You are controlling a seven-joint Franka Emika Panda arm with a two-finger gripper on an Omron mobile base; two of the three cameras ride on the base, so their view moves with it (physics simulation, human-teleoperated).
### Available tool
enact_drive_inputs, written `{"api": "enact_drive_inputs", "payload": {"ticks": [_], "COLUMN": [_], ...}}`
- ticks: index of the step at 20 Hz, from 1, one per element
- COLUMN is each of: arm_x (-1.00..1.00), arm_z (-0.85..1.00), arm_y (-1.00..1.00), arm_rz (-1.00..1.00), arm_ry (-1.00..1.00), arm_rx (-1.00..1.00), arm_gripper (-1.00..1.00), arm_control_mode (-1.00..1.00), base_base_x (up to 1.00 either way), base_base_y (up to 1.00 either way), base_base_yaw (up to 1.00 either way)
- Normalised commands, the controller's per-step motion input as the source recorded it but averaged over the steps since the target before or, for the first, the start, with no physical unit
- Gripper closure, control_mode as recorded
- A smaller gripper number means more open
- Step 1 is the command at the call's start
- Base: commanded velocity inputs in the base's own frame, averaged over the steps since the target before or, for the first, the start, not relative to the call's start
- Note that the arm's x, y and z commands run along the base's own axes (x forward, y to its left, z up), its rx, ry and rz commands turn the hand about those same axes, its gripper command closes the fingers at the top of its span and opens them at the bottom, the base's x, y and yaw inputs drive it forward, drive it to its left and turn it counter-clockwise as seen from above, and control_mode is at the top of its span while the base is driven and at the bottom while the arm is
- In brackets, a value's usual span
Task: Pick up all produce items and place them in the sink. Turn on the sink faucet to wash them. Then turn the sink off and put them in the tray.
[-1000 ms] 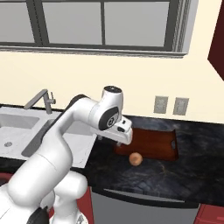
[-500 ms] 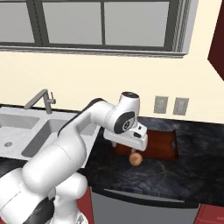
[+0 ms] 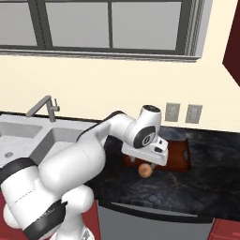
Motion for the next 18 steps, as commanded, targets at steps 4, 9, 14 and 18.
{"api": "enact_drive_inputs", "payload": {"ticks": [4, 9, 14, 18], "arm_x": [0.29, 0.31, 0.24, 0.20], "arm_z": [-0.25, -0.24, -0.26, -0.25], "arm_y": [-0.07, 0.00, 0.00, 0.00], "arm_rz": [0.04, 0.04, 0.05, 0.06], "arm_ry": [0.00, 0.00, 0.03, 0.02], "arm_rx": [0.00, 0.00, 0.00, 0.00], "arm_gripper": [-1.00, -1.00, -1.00, -1.00], "arm_control_mode": [-1.00, -1.00, -1.00, -1.00], "base_base_x": [0.00, 0.00, 0.00, 0.00], "base_base_y": [0.00, 0.00, 0.00, 0.00], "base_base_yaw": [0.00, 0.00, 0.00, 0.00]}}
